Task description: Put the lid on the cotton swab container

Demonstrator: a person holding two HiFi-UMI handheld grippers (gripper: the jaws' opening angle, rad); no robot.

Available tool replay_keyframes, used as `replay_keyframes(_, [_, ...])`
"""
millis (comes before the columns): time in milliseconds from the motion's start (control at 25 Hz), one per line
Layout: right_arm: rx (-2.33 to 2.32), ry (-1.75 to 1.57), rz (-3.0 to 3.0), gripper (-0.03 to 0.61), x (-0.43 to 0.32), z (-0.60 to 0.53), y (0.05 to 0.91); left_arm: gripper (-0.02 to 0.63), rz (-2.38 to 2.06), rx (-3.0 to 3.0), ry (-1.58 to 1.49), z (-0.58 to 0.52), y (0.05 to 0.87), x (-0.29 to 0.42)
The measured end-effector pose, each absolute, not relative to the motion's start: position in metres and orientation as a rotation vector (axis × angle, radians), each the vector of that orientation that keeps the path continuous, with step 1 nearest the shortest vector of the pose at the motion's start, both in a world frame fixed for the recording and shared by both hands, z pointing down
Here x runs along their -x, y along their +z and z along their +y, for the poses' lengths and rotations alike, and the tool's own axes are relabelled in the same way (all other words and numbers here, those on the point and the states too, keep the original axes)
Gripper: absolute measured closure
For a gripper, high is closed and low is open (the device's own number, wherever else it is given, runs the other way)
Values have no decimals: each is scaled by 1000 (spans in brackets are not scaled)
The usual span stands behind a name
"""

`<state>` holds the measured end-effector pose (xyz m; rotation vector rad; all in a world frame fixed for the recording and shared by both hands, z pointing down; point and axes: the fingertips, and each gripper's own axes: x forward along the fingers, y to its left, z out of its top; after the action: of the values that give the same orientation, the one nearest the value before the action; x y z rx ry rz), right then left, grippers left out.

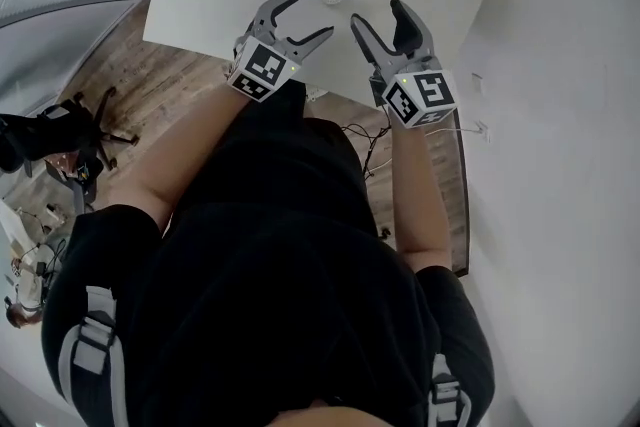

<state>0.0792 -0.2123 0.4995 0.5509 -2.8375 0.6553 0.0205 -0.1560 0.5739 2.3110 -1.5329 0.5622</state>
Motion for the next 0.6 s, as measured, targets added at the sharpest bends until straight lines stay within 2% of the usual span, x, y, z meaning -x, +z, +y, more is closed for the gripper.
replay_keyframes(600, [-550,731,-2773,259,-68,-242,560,284,-1488,-2183,610,-181,664,-18])
